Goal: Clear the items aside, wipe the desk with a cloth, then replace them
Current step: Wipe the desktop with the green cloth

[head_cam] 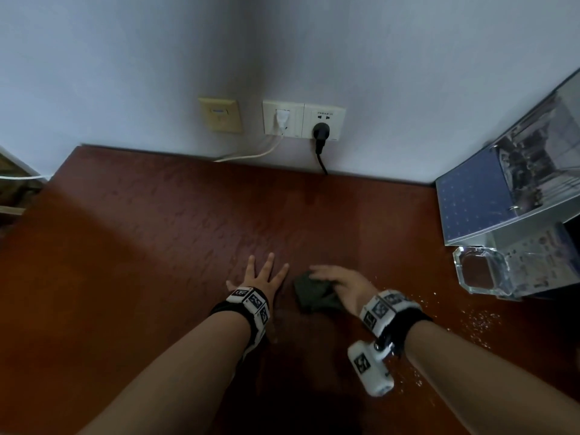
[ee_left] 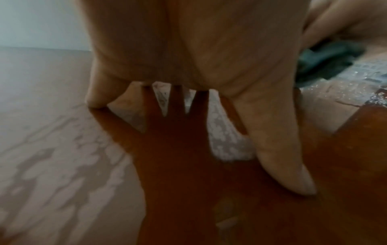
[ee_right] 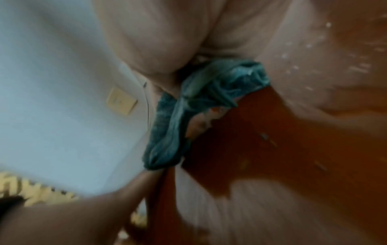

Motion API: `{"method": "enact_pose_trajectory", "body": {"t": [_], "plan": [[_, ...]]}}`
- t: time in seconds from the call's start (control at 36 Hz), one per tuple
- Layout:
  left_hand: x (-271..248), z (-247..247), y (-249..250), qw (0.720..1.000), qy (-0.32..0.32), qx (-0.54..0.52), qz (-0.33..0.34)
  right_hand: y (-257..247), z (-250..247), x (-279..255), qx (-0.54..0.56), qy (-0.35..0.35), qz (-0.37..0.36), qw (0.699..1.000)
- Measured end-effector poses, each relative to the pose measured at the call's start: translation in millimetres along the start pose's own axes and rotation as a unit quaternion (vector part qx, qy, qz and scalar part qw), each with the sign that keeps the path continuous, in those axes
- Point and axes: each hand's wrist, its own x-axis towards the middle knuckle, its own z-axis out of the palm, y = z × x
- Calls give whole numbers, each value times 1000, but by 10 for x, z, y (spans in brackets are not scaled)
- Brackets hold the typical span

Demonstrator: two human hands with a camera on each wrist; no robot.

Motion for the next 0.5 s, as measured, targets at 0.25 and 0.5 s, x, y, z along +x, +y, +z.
{"method": "enact_pose_trajectory", "body": {"t": [0.25,0.5], "plan": [[19,26,-74,1000,-5,-2,17,-6,-418,722,-16,135,-36,990],[53,69,-62,1000,4,0,13,304,-38,668,-431,20,3,902]]}}
